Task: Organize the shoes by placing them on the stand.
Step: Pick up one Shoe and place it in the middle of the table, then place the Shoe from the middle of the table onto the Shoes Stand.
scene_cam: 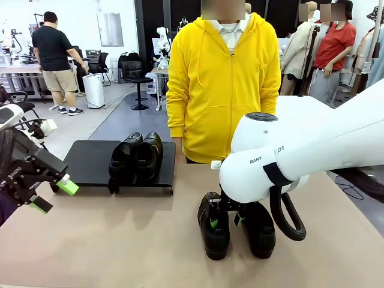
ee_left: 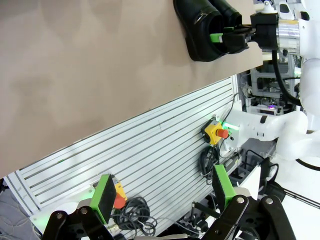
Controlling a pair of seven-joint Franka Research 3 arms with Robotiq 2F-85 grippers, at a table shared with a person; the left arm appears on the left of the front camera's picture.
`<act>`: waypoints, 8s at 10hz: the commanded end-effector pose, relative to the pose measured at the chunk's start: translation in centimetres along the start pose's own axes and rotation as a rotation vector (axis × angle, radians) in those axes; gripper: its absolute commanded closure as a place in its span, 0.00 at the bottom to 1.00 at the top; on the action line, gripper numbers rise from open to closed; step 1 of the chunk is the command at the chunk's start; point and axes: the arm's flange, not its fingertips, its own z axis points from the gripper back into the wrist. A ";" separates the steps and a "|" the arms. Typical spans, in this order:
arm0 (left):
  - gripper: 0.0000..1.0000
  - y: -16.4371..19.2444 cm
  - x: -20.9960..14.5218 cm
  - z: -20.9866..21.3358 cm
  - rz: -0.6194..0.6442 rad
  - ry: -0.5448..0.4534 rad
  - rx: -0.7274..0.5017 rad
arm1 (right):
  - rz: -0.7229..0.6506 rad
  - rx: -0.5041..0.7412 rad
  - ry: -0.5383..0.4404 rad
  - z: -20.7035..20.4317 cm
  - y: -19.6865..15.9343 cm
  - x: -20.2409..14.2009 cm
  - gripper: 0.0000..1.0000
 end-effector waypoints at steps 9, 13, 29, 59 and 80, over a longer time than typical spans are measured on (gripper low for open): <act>0.00 0.0 -0.1 0.3 0.003 0.002 -0.018 | -0.128 -0.116 -0.032 0.5 0.3 0.4 1.00; 0.00 0.0 -0.1 0.3 0.003 0.002 -0.018 | -0.210 -0.016 -0.106 10.6 -0.9 -5.4 1.00; 0.00 0.0 -0.1 0.3 0.003 0.002 -0.018 | -0.379 -0.012 -0.065 0.6 18.2 -4.1 1.00; 0.00 0.0 -0.1 0.3 0.003 0.002 -0.018 | -0.187 0.474 -0.060 25.8 -23.5 -17.8 0.00; 0.00 -16.9 6.2 -26.7 -0.096 -0.091 0.604 | -0.187 0.474 -0.060 25.8 -23.5 -17.8 0.00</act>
